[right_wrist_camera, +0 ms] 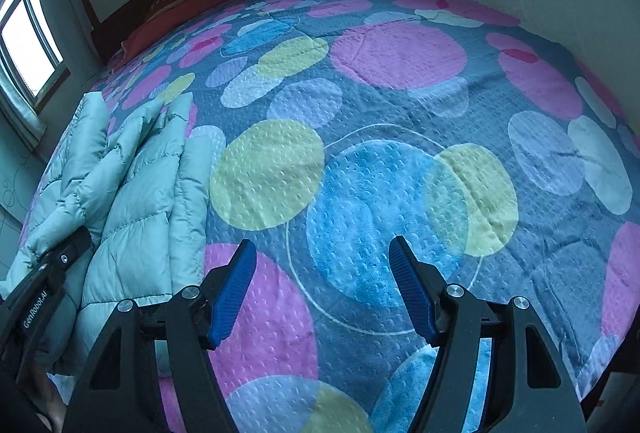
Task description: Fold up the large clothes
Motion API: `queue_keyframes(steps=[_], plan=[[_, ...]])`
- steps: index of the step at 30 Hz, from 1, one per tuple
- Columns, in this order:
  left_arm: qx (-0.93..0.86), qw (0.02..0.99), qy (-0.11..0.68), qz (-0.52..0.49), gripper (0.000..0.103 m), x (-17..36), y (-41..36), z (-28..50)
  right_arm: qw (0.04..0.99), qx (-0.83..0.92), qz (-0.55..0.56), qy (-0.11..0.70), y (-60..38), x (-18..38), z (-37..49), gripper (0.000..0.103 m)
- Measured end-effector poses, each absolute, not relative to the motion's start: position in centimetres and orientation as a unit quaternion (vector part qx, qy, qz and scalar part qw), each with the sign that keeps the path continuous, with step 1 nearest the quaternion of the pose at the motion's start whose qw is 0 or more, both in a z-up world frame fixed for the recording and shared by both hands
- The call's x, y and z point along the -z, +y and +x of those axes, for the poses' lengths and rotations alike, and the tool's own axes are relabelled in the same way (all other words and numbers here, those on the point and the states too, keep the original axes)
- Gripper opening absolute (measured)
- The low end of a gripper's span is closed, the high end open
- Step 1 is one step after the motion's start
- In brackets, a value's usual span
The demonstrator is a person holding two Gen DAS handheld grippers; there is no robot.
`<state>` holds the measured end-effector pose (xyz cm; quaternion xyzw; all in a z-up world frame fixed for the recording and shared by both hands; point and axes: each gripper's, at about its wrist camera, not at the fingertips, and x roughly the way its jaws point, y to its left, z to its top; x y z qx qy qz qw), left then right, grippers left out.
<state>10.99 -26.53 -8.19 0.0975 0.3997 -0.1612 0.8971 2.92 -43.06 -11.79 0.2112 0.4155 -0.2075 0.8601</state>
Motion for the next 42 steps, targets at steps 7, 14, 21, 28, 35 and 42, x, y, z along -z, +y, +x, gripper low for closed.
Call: queue_keyframes(steps=[7, 14, 21, 28, 35, 42], plan=[[0.161, 0.895, 0.401, 0.111, 0.014, 9.5, -27.6, 10.9, 0.853, 0.207, 0.218, 0.427, -43.3, 12.8, 3.2, 0.068], [0.158, 0.894, 0.399, 0.126, 0.014, 10.4, -28.3, 10.9, 0.85, 0.212, 0.219, 0.429, -43.5, 13.2, 3.1, 0.068], [0.154, 0.897, 0.388, 0.144, 0.014, 11.3, -28.9, 10.6, 0.85, 0.213, 0.215, 0.431, -43.4, 13.3, 3.2, 0.068], [0.153, 0.899, 0.377, 0.161, 0.014, 11.7, -29.2, 10.4, 0.85, 0.215, 0.211, 0.432, -43.4, 13.4, 3.3, 0.068], [0.156, 0.899, 0.376, 0.162, 0.014, 11.6, -29.2, 10.2, 0.85, 0.223, 0.206, 0.432, -43.4, 13.6, 3.2, 0.068], [0.183, 0.899, 0.378, 0.128, 0.038, 10.0, -28.3, 8.2, 0.85, 0.23, 0.195, 0.433, -43.3, 13.8, 3.0, 0.068]])
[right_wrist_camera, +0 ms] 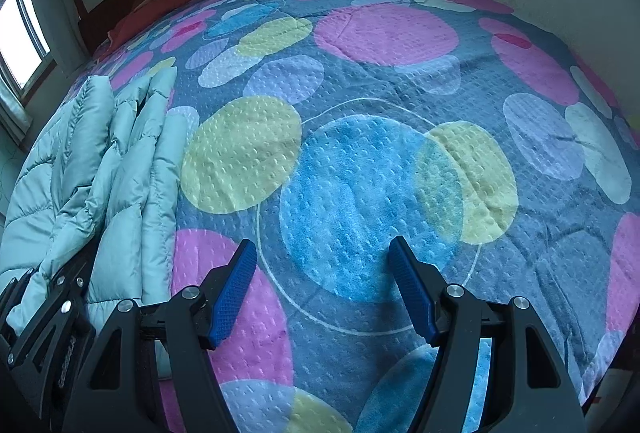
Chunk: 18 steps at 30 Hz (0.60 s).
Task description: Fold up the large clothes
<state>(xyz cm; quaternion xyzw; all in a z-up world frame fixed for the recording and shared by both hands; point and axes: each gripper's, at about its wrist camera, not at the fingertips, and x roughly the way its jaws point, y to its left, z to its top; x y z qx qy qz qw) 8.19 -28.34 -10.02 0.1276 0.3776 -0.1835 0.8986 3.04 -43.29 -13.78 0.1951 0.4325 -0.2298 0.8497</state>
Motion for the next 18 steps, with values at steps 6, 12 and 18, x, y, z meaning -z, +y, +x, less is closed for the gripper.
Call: queue_keyframes(steps=[6, 12, 18], plan=[[0.245, 0.89, 0.379, 0.061, 0.052, 7.1, -26.8, 5.6, 0.85, 0.233, 0.193, 0.432, -43.1, 13.8, 2.7, 0.068], [0.273, 0.879, 0.39, -0.025, 0.054, 5.2, -22.3, 3.9, 0.85, 0.238, 0.188, 0.429, -43.0, 13.5, 2.1, 0.068], [0.277, 0.865, 0.399, -0.125, 0.059, 4.4, -15.1, 2.8, 0.851, 0.242, 0.186, 0.427, -42.8, 13.2, 1.6, 0.068]])
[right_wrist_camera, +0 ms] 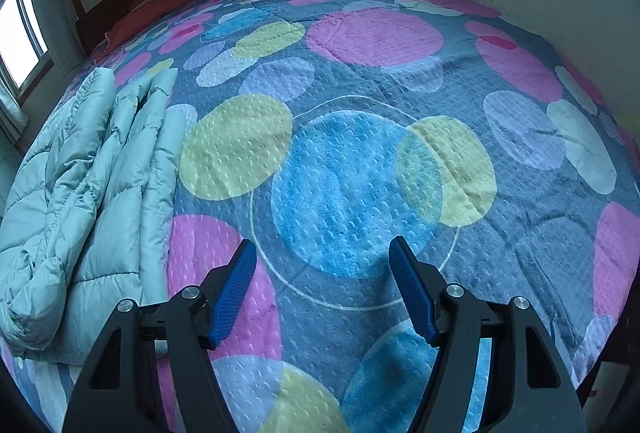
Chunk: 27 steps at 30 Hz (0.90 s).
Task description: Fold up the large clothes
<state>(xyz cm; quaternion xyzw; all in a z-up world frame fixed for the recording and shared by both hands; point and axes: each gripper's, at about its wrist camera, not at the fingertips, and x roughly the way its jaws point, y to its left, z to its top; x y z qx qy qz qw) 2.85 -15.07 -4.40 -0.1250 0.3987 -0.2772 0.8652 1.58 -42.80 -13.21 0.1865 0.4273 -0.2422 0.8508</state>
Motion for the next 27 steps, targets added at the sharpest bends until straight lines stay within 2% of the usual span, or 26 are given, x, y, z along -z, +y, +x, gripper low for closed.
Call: queue_keyframes(steps=[13, 18, 27], plan=[[0.159, 0.802, 0.437, -0.375, 0.06, 9.8, -0.1, 5.6, 0.855, 0.218, 0.206, 0.424, -41.1, 12.6, 1.7, 0.068], [0.145, 0.778, 0.438, -0.427, 0.061, 12.4, 1.9, 8.0, 0.855, 0.194, 0.245, 0.413, -41.0, 12.3, 2.5, 0.068], [0.164, 0.735, 0.438, -0.491, 0.064, 14.9, 1.0, 12.5, 0.835, 0.088, 0.413, 0.352, -42.1, 12.5, 5.3, 0.068]])
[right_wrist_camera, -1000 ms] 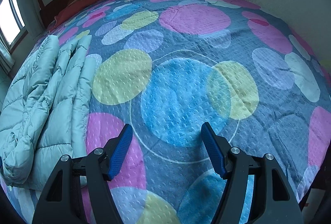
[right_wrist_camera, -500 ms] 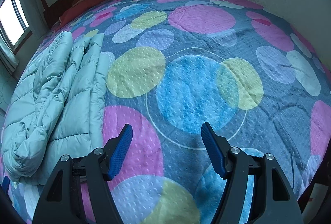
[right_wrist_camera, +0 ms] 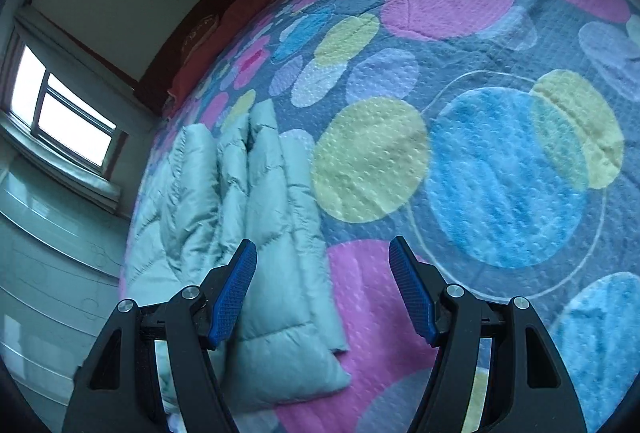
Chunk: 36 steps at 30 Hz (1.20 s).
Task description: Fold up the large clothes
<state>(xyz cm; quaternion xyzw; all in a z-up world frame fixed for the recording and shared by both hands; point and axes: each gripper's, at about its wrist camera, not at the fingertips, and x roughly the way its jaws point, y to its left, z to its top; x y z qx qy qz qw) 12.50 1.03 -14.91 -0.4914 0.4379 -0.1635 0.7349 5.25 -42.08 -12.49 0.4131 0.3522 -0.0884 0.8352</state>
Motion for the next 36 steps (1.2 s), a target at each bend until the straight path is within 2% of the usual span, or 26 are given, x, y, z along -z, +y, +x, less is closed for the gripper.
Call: queue_keyframes(steps=[4, 6, 12, 17, 24, 25, 27, 29, 31, 36], plan=[[0.178, 0.729, 0.445, -0.488, 0.066, 15.2, -0.5, 14.4, 0.802, 0.022, 0.493, 0.337, -42.9, 13.3, 7.9, 0.068], [0.181, 0.728, 0.448, -0.487, 0.067, 15.4, -1.1, 15.2, 0.788, 0.007, 0.516, 0.335, -43.0, 13.7, 9.0, 0.072], [0.197, 0.725, 0.451, -0.481, 0.068, 15.5, -2.3, 17.2, 0.8, -0.029, 0.497, 0.334, -42.0, 12.9, 11.9, 0.072], [0.204, 0.718, 0.46, -0.481, 0.068, 15.7, -3.4, 18.5, 0.805, -0.053, 0.486, 0.335, -40.7, 12.5, 13.9, 0.078], [0.207, 0.729, 0.478, -0.445, 0.07, 15.3, -5.5, 19.4, 0.799, -0.034, 0.484, 0.355, -39.9, 13.9, 15.9, 0.077], [0.206, 0.729, 0.48, -0.443, 0.07, 15.4, -5.6, 19.6, 0.798, -0.033, 0.485, 0.357, -40.3, 14.2, 16.0, 0.075], [0.204, 0.731, 0.486, -0.433, 0.071, 15.5, -6.0, 19.8, 0.802, -0.031, 0.472, 0.365, -40.4, 14.6, 16.3, 0.056], [0.203, 0.739, 0.488, -0.417, 0.069, 15.4, -6.4, 20.1, 0.803, -0.035, 0.467, 0.369, -40.3, 15.2, 16.5, 0.049], [0.204, 0.749, 0.487, -0.4, 0.059, 15.1, -6.9, 20.2, 0.801, -0.042, 0.472, 0.365, -40.3, 15.9, 16.7, 0.043], [0.212, 0.756, 0.486, -0.384, 0.045, 15.1, -7.3, 20.8, 0.782, -0.07, 0.512, 0.349, -41.0, 17.4, 16.7, 0.03]])
